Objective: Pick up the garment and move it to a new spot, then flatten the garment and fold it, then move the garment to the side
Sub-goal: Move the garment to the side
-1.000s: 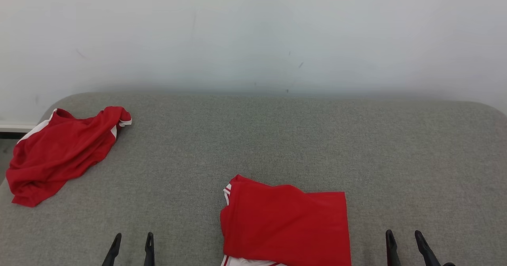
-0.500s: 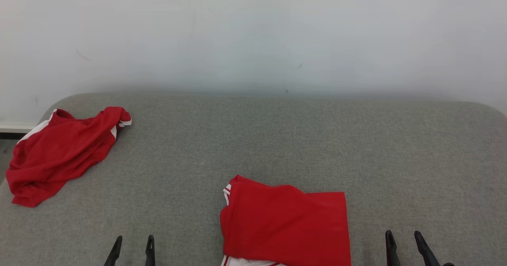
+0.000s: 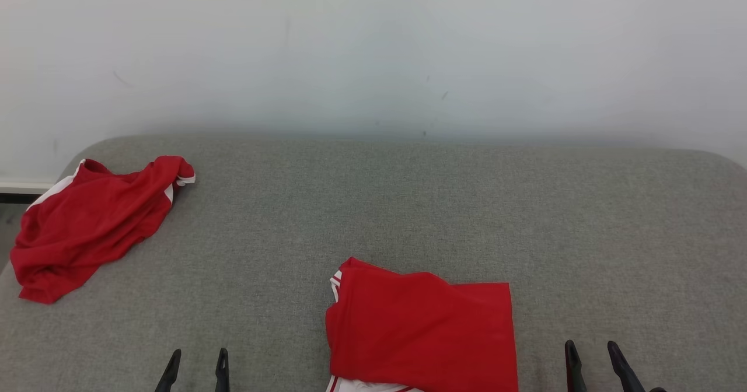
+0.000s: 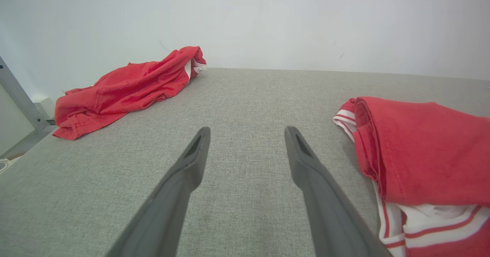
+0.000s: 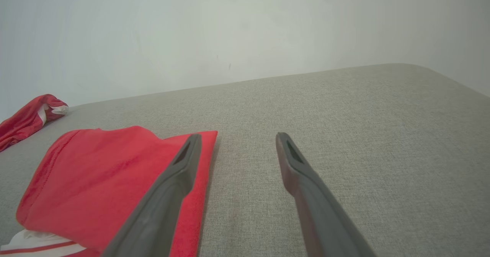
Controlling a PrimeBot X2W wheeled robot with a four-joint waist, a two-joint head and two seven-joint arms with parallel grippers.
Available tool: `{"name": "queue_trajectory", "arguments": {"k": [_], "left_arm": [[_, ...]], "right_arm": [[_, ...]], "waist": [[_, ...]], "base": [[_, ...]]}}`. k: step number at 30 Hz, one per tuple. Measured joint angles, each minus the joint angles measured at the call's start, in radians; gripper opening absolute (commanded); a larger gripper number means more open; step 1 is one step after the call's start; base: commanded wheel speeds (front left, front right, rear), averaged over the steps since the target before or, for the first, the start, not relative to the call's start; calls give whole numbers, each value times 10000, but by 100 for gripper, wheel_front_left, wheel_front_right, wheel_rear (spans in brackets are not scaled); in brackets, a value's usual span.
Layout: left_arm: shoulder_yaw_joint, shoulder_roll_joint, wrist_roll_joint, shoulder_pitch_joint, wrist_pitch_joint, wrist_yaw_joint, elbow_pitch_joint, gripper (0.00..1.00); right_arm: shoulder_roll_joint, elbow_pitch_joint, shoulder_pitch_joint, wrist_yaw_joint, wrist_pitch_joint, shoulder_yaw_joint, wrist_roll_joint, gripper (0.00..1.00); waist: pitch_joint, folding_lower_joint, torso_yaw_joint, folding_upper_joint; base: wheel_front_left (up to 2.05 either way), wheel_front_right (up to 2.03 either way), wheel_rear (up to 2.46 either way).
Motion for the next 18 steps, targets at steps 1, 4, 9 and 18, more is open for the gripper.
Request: {"name": "queue_trajectory", "arguments": {"k": [1, 4, 9, 18], "left_arm": [[-6, 0, 0, 0, 0, 0, 0, 100], [-13, -2, -6, -1, 0, 0, 0, 100], [-27, -4, -42, -16, 0, 0, -2, 100], [-188, -19, -107, -171, 0, -2, 29, 100]], "right_arm": [[0, 2, -2, 0, 0, 12, 2, 100], [0, 31, -26, 0, -2, 92, 12, 100], [2, 869, -377, 0, 0, 485, 61, 100], [2, 4000, -2503, 0, 0, 1237, 244, 100]], "waist": [[0, 0, 4, 0], [20, 0, 24, 0], [62, 0, 92, 0], [177, 1, 317, 0]], "base": [[0, 0, 0], [0, 0, 0], [0, 0, 0], [0, 0, 0]]}}
